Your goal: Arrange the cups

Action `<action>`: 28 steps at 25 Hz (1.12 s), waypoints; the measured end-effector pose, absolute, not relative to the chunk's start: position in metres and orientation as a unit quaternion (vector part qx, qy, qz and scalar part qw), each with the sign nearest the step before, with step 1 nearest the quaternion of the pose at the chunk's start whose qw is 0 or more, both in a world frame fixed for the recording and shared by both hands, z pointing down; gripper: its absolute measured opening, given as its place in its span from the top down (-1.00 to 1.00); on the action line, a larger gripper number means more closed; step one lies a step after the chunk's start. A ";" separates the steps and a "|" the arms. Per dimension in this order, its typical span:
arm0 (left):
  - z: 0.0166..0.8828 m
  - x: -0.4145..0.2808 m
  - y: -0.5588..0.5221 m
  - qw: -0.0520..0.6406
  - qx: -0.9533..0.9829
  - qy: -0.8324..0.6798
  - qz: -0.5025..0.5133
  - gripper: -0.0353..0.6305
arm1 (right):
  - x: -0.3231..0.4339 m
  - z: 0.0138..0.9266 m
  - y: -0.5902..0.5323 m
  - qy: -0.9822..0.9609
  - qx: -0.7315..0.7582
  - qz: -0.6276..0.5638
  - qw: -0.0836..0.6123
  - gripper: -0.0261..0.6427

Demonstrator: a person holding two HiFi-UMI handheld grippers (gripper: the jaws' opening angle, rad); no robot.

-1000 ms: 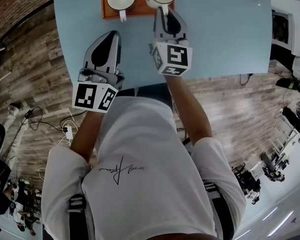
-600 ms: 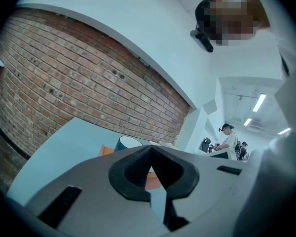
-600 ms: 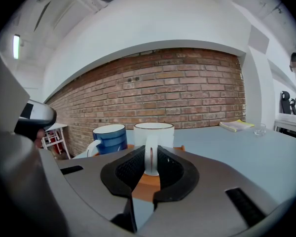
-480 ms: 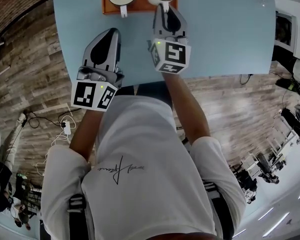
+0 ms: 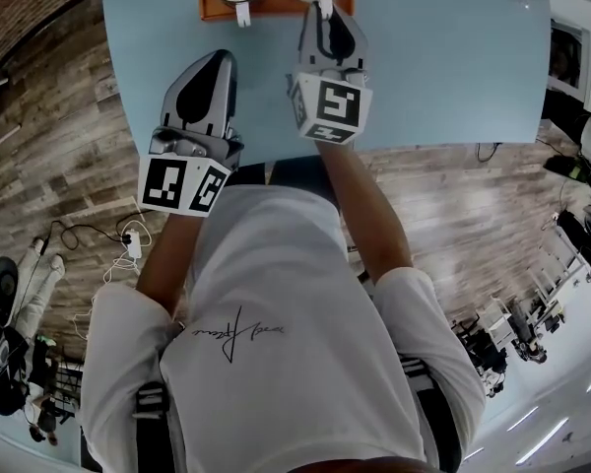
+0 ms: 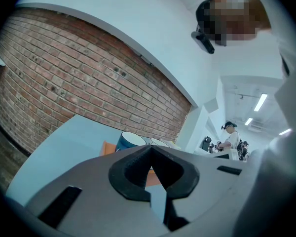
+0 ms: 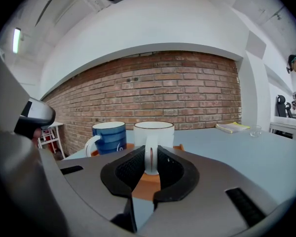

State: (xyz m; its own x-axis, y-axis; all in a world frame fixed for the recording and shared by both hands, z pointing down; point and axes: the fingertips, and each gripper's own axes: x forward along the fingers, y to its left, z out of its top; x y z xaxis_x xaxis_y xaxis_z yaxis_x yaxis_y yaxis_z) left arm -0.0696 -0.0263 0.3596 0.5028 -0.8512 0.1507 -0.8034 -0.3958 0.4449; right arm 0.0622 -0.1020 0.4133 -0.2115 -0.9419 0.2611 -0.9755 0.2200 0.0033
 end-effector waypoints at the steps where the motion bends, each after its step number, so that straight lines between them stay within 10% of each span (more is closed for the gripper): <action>1: 0.360 -0.070 -0.026 0.237 0.834 -0.496 -0.050 0.87 | 0.062 0.414 -0.101 -0.773 0.621 0.080 0.104 0.73; 28: 0.364 -0.079 -0.022 0.240 0.826 -0.507 -0.060 0.87 | 0.059 0.421 -0.098 -0.769 0.626 0.061 0.115 0.71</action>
State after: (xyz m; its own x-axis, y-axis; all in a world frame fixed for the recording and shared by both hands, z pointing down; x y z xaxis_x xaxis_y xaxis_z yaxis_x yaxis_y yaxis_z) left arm -0.0792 -0.0221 0.3639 0.4784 -0.8660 0.1454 -0.8088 -0.3701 0.4570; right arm 0.0593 -0.0976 0.4211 -0.1911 -0.9486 0.2524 -0.9764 0.2102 0.0505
